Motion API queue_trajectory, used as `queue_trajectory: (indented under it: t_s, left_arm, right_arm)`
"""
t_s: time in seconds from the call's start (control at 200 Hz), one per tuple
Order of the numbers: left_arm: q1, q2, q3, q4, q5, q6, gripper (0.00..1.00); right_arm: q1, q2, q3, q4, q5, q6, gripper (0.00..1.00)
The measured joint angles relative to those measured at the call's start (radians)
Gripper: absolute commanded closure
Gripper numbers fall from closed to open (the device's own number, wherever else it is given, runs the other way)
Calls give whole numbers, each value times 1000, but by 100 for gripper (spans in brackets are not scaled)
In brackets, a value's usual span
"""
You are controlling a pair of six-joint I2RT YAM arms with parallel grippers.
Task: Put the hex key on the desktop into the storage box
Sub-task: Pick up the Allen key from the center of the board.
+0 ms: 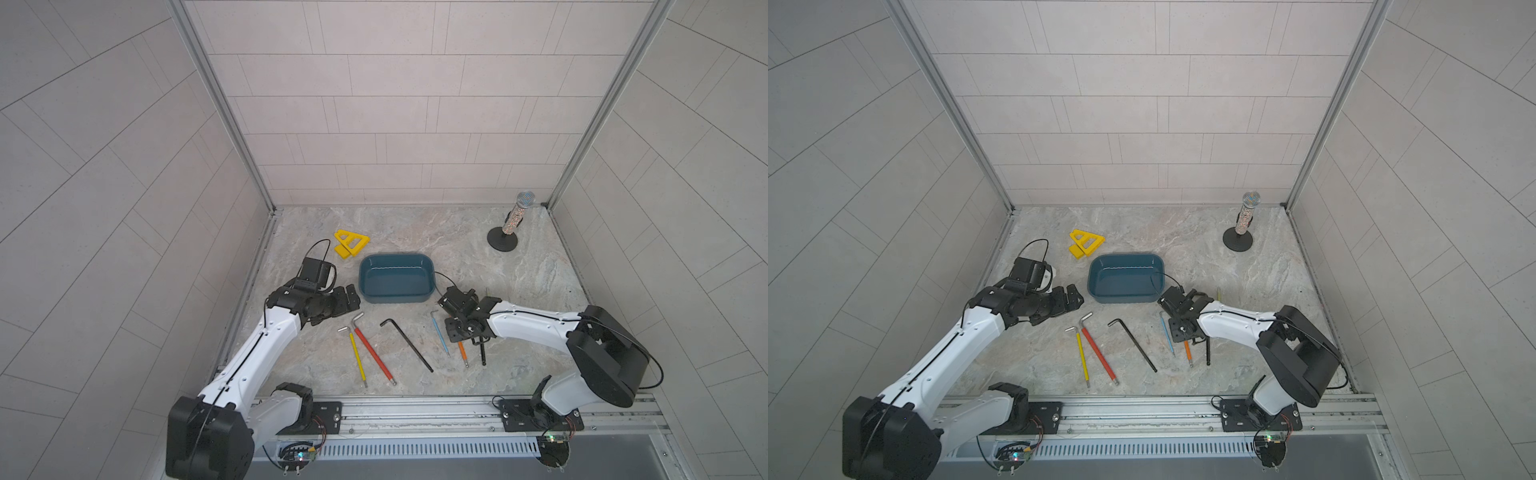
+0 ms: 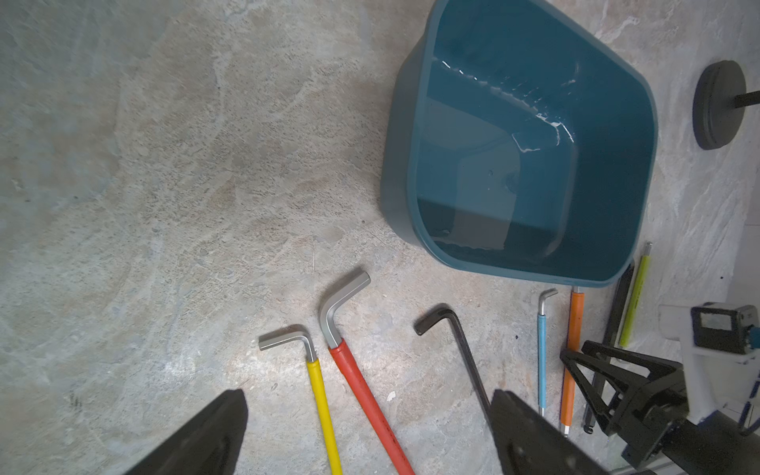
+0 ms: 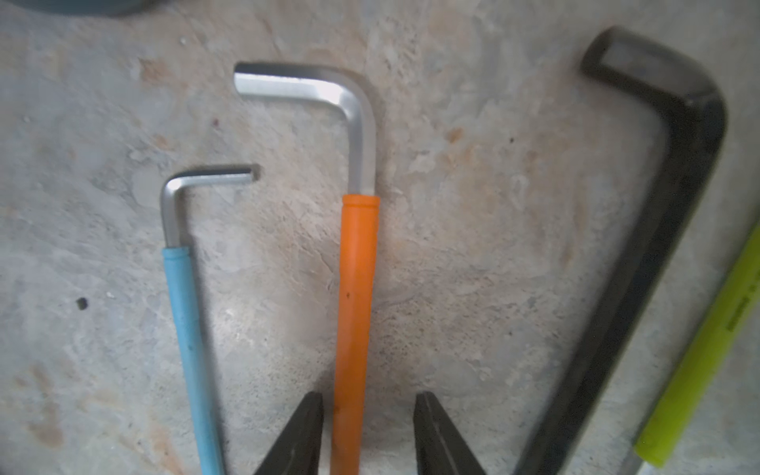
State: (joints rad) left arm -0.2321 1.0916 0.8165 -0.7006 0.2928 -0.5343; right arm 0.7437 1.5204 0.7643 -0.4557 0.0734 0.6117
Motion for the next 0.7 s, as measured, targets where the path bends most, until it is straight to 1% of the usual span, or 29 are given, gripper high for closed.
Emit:
queue_trajectory:
  t_s: [0.04, 0.115, 0.17, 0.27, 0.33, 0.43, 0.495, 0.6, 0.7]
  left_arm:
    - [0, 0, 0, 0, -1, 0, 0]
    - [0, -2, 0, 0, -2, 0, 0]
    - [0, -2, 0, 0, -2, 0, 0]
    - [0, -3, 0, 0, -3, 0, 0]
    - [0, -3, 0, 0, -3, 0, 0]
    - [0, -4, 0, 0, -3, 0, 0]
    - [0, -5, 0, 0, -3, 0, 0]
    - [0, -6, 0, 0, -3, 0, 0]
    - [0, -11, 0, 0, -2, -1, 0]
  right_arm:
    - [1, 0, 0, 0, 0, -1, 70]
    - [3, 1, 0, 3, 2, -3, 83]
    - [6, 2, -1, 2, 5, 2, 90]
    - [9, 2, -1, 1, 14, 5, 99]
    - [12, 2, -1, 1, 18, 9, 99]
    - [16, 3, -1, 1, 20, 9, 96]
    - [19, 3, -1, 1, 22, 10, 100]
    - [27, -6, -5, -2, 24, 11, 100]
    - [31, -51, -16, -21, 26, 11, 100]
